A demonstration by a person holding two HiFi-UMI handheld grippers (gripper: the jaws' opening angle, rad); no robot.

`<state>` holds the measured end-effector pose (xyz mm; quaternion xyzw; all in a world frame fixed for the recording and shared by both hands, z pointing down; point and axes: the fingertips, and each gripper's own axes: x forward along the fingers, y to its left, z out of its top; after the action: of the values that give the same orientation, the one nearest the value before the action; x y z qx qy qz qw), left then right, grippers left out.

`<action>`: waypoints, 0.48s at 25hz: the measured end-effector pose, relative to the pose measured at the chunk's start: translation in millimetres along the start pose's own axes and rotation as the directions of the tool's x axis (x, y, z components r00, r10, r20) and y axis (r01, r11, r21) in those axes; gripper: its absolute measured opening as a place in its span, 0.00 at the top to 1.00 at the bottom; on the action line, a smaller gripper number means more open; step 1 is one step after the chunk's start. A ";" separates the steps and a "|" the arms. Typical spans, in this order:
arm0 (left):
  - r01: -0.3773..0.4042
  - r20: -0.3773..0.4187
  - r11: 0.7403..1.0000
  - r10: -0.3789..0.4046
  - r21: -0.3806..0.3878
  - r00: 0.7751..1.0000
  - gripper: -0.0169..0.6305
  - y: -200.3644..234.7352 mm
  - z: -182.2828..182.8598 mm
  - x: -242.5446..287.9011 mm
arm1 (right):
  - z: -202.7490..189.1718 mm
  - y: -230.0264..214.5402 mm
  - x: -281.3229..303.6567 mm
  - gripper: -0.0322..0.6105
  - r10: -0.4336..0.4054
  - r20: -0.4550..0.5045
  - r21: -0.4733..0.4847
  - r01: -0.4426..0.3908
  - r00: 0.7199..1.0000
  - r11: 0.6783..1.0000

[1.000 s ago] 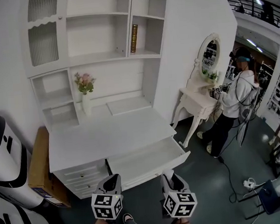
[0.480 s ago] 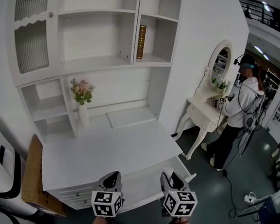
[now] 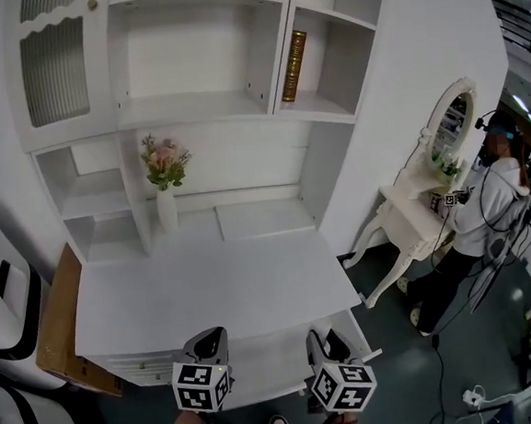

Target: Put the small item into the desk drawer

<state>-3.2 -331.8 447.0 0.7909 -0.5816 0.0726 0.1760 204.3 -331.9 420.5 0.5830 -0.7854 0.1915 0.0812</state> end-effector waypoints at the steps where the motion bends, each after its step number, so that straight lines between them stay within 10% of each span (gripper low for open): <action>1: -0.016 0.002 1.000 0.016 -0.011 1.000 0.98 0.8 1.7 3.7 | 3.0 -1.9 6.2 0.70 0.016 -0.005 -0.005 -0.016 1.000 1.000; 12: -0.142 0.004 0.989 0.143 -0.051 0.990 0.98 3.7 -0.6 10.3 | 11.7 -13.3 41.5 0.70 0.136 -0.068 -0.053 -0.140 0.988 0.989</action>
<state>-3.5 -341.7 451.6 0.7430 -0.6389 0.0672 0.1879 205.3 -376.6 427.1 0.5180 -0.8261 0.1929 0.1098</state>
